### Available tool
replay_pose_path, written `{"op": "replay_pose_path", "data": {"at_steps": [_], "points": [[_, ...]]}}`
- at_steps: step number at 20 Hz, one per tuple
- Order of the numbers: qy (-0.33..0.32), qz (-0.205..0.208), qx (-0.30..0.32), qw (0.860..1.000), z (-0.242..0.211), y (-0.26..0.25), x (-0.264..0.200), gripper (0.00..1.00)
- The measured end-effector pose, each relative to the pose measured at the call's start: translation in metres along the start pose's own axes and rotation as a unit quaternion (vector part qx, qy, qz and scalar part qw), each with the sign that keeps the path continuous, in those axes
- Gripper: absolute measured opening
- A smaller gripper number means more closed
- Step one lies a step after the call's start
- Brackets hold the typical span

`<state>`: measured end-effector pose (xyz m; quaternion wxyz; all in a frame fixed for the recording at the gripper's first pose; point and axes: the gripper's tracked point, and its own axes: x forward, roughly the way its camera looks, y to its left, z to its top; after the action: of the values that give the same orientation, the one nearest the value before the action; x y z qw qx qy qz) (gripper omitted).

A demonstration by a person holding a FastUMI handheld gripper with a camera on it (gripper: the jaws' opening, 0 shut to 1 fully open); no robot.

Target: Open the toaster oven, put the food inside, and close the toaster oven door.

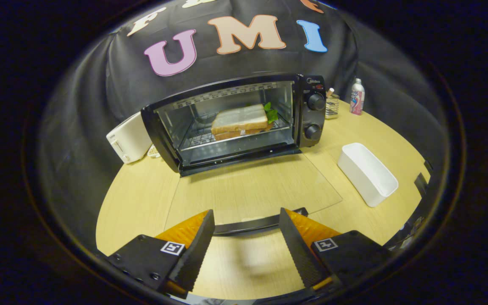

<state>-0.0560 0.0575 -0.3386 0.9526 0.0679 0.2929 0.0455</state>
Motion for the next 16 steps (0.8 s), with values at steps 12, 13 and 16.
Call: {"op": "replay_pose_path", "data": {"at_steps": [12,13,16], "points": [[0.059,-0.028,-0.033,0.997,-0.034,-0.019,0.012,0.94],[0.059,-0.027,-0.035,0.997,-0.032,-0.019,0.011,0.93],[0.051,-0.024,-0.041,0.998,-0.029,-0.018,0.009,0.92]]}}
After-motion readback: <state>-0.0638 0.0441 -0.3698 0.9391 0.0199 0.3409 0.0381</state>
